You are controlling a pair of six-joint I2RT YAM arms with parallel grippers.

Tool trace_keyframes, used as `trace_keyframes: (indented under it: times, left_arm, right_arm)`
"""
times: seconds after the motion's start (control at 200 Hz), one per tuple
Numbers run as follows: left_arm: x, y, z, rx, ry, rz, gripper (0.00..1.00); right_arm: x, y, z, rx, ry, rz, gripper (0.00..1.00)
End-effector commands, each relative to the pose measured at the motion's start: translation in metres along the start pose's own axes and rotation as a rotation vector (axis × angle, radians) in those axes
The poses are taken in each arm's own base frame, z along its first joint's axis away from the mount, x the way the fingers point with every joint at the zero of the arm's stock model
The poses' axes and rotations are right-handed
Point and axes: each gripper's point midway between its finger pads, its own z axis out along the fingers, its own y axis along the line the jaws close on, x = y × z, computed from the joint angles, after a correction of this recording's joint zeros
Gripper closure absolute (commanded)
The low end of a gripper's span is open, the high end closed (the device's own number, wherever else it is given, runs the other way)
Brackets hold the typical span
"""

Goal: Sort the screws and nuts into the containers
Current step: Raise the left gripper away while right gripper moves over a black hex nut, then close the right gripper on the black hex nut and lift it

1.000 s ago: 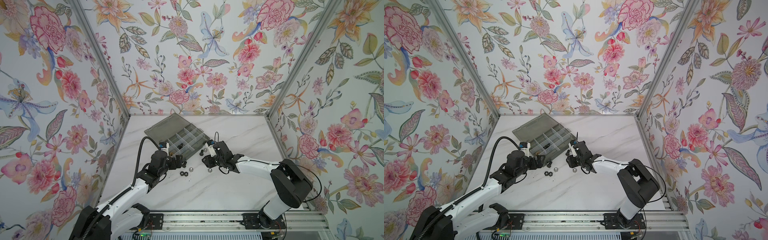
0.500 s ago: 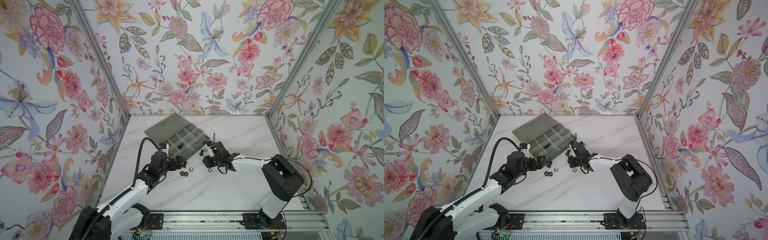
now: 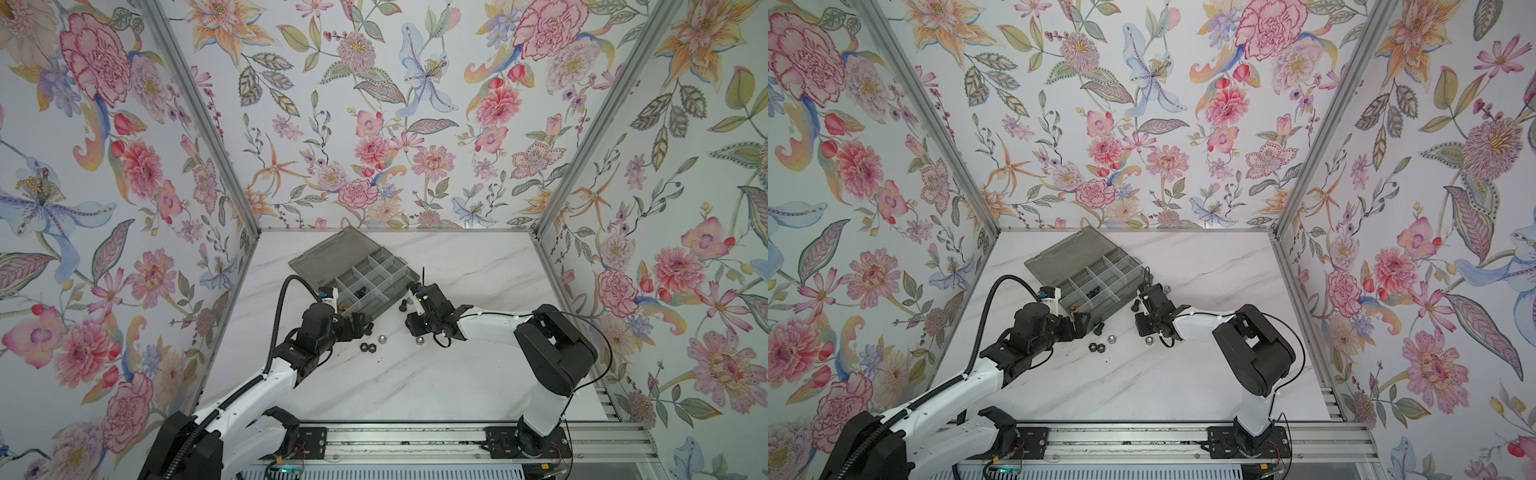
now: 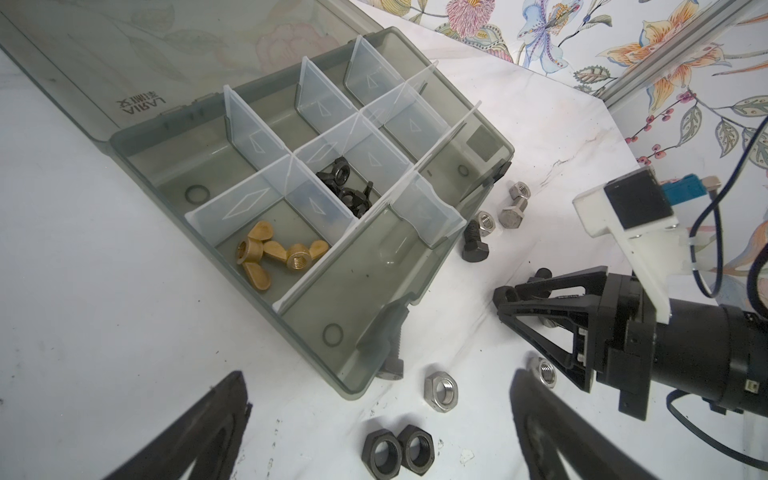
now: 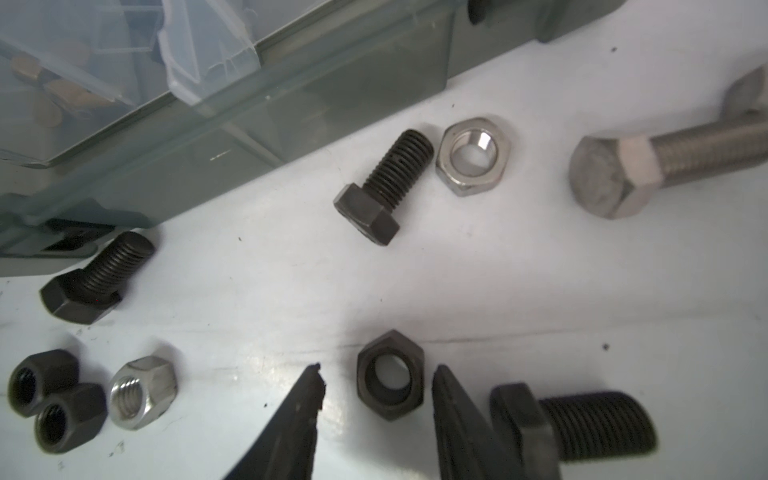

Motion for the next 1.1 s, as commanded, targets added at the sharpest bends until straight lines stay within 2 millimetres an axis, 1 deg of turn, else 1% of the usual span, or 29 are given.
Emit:
trace_keyframes:
  times: [0.0,0.235,0.385,0.425,0.49,0.565,0.696,0.891,1.006,1.096]
  left_arm:
    - [0.003,-0.002,0.002,0.016,0.013,-0.011,0.01]
    - [0.003,-0.001,0.002,0.015,0.013,-0.012,0.01]
    - [0.001,0.0,0.001,0.013,0.009,-0.01,0.01]
    - [0.001,0.0,0.001,0.013,0.009,-0.01,0.01]
    - [0.002,0.001,0.001,0.011,0.011,-0.013,0.01]
    - [0.002,0.001,0.0,0.01,0.01,-0.013,0.01]
    - [0.002,0.002,0.0,0.011,0.008,-0.017,0.01]
    - [0.002,0.002,-0.002,0.014,0.006,-0.018,0.01]
    - [0.003,0.002,-0.002,0.017,0.005,-0.023,0.01]
    - [0.003,0.003,-0.003,0.016,0.004,-0.024,0.01]
  right_arm:
    - [0.004,-0.004,0.008,0.036,0.027,-0.024,0.55]
    - [0.009,-0.008,0.013,0.063,0.05,-0.043,0.6]
    - [0.011,-0.008,0.015,0.065,0.062,-0.046,0.66]
    - [0.012,-0.008,0.016,0.064,0.065,-0.047,0.69]
    - [0.012,-0.008,0.016,0.063,0.064,-0.047,0.77]
    - [0.012,-0.006,0.015,0.055,0.066,-0.049,0.83]
    - [0.008,-0.002,0.011,0.027,0.056,-0.05,0.9]
    - [-0.008,0.014,-0.006,-0.067,0.01,-0.06,0.94]
    - [-0.027,0.025,-0.024,-0.136,-0.039,-0.072,0.95]
    - [-0.047,0.033,-0.039,-0.192,-0.087,-0.081,0.96]
